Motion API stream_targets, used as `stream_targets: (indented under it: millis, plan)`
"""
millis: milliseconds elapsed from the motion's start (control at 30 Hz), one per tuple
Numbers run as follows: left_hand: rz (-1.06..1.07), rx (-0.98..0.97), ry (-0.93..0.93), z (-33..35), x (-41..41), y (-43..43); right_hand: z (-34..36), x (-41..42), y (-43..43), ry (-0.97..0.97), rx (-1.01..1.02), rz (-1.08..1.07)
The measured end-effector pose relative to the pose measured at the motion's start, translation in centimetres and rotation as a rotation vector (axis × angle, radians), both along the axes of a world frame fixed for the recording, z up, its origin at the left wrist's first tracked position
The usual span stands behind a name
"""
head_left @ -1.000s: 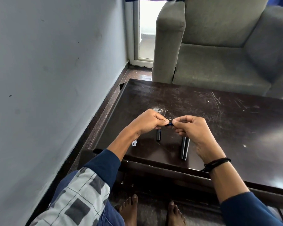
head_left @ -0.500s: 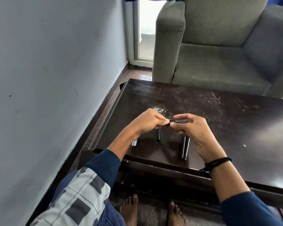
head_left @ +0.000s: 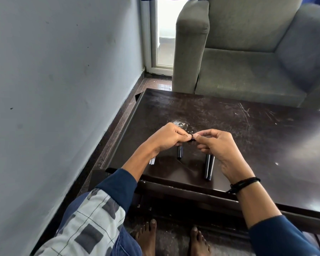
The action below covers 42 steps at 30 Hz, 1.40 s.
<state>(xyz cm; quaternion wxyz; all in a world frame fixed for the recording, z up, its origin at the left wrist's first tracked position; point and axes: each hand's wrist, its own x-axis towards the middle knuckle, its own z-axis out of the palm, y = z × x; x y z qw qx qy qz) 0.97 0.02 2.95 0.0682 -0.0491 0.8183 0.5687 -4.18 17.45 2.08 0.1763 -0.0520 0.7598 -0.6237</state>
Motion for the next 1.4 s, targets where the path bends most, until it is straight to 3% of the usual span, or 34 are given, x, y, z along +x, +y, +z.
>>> stream_targets:
  millis: [800,1400]
  plan:
    - [0.012,0.002,0.006,-0.3,-0.3,-0.3,0.0,-0.1,0.0,0.019,0.003,-0.030]
    - [0.031,-0.028,0.006,0.0,-0.3,-0.3,1.0,-0.8,0.9,-0.005,-0.110,-0.137]
